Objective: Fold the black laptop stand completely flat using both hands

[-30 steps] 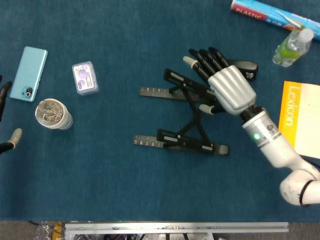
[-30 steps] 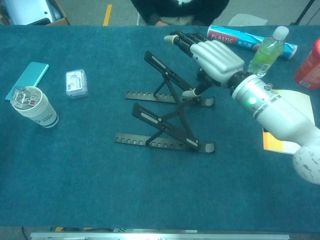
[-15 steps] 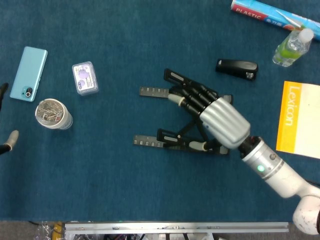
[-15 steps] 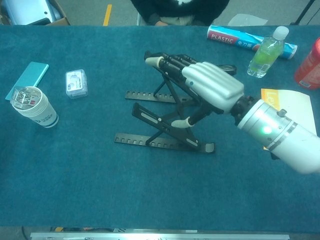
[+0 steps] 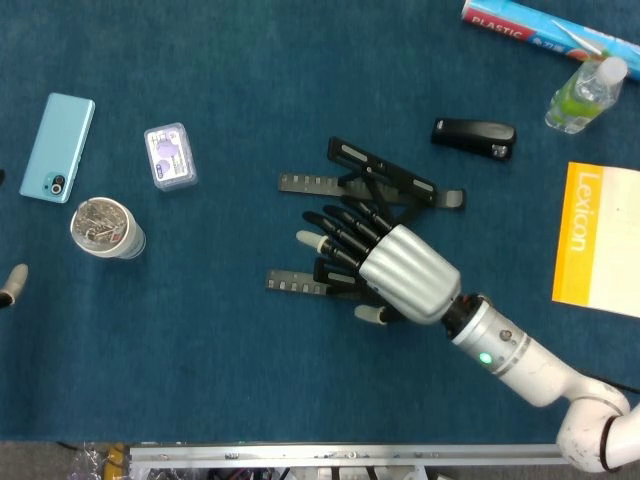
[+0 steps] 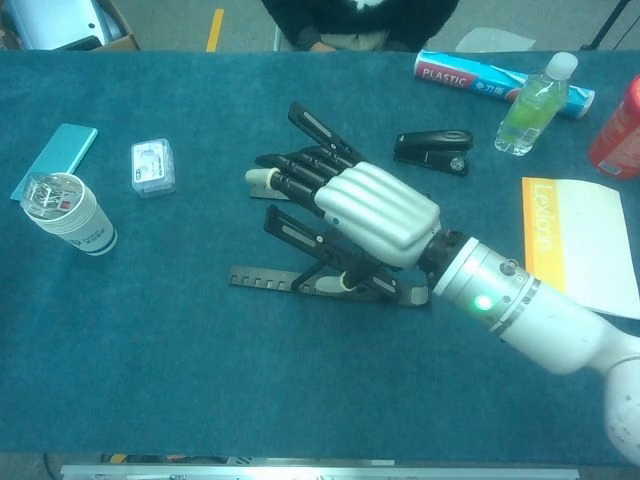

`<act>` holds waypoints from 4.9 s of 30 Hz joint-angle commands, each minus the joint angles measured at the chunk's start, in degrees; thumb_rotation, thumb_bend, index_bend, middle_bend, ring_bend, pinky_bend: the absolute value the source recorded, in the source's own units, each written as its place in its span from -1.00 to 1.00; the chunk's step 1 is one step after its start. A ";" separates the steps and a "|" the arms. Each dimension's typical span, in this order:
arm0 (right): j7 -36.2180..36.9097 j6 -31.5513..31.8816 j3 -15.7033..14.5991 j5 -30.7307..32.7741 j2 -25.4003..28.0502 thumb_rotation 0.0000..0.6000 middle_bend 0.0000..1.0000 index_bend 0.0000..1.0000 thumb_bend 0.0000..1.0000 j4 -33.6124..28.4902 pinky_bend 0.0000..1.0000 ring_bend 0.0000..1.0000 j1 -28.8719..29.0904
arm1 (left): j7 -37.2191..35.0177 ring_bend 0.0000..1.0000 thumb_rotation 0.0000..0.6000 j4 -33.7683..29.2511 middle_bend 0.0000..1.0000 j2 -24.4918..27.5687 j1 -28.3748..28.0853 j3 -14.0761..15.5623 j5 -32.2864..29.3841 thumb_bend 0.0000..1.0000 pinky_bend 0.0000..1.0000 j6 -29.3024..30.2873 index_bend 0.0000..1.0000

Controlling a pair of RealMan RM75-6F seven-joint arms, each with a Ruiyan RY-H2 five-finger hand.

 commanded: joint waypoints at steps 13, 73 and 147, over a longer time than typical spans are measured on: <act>-2.13 4.65 2.49 -0.46 3.02 1.00 -1.00 -1.00 -1.00 6.73 -0.98 -1.00 -0.96 | 0.46 -1.00 1.00 0.31 -1.00 -0.92 -0.85 -0.05 0.46 -0.51 -1.00 -1.28 -1.00; 42.12 -17.93 16.62 31.39 15.43 1.00 -1.00 -1.00 -1.00 -0.11 -0.99 -1.00 4.77 | 3.33 -1.00 1.00 -2.05 -1.00 0.96 -0.76 -0.01 -1.10 -0.51 -1.00 -1.71 -1.00; 15.55 -9.40 6.16 7.84 2.01 1.00 -1.00 -1.00 -1.00 -7.30 -1.00 -1.00 6.97 | -4.32 -1.00 1.00 3.13 -1.00 2.07 2.05 0.19 -0.37 -0.51 -1.00 1.27 -1.00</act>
